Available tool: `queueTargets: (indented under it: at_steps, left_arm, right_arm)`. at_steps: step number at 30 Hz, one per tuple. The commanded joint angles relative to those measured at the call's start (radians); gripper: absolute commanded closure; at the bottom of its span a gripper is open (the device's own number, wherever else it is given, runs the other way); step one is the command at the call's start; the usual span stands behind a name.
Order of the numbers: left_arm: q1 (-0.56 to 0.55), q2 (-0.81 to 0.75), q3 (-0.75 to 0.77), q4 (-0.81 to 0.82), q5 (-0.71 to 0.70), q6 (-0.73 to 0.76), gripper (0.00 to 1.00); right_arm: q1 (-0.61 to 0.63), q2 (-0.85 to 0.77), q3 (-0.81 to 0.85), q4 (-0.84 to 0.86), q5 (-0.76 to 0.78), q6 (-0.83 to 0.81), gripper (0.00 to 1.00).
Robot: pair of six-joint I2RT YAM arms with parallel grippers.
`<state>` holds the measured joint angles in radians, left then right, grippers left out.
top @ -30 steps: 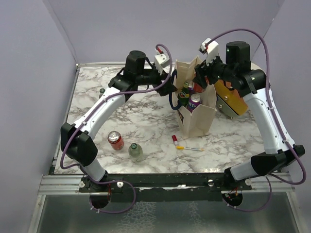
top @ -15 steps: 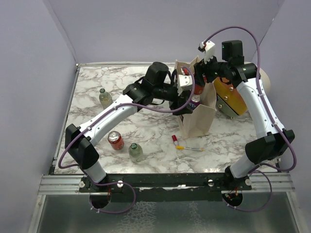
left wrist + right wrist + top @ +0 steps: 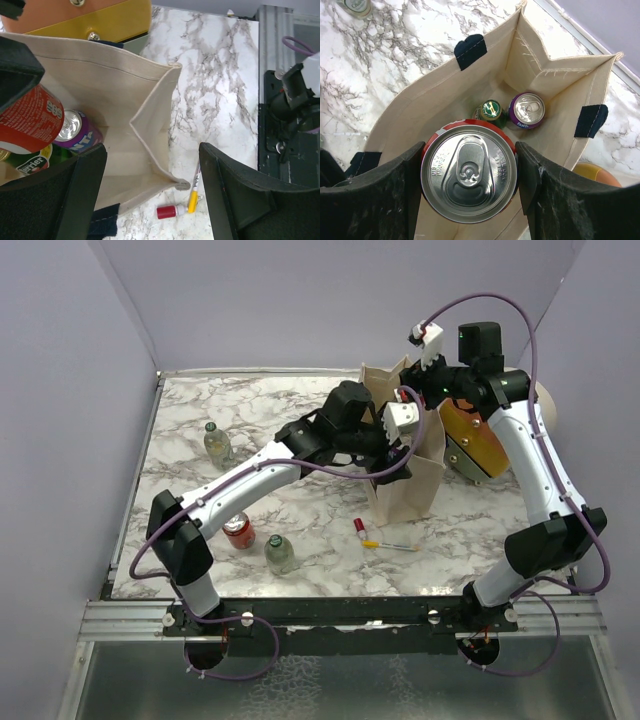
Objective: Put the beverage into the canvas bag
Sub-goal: Place the drink in the canvas bag.
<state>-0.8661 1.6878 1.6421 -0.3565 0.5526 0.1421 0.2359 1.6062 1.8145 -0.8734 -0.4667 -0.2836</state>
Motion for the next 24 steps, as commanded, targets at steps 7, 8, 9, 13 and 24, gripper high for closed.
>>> queueTargets:
  at_steps: [7,8,9,13,24]
  left_arm:
    - [-0.032,0.067,0.059,0.034,-0.121,-0.057,0.32]
    - [-0.033,0.066,0.057,0.032,-0.122,-0.061,0.34]
    - [-0.033,0.066,0.053,0.029,-0.122,-0.065,0.36]
    - [-0.034,0.057,0.039,0.025,-0.104,-0.063,0.46]
    - [-0.036,0.041,0.033,-0.003,-0.032,0.011,0.64]
  right_arm:
    - [-0.005,-0.073,0.008,0.100,-0.035,-0.006,0.85]
    - [-0.005,-0.072,0.008,0.100,-0.034,-0.007,0.85]
    - [-0.005,-0.074,0.008,0.100,-0.033,-0.009,0.85]
    - [-0.005,-0.077,0.001,0.095,-0.035,-0.013,0.85]
    - [-0.005,-0.092,-0.024,0.078,-0.039,-0.036,0.85]
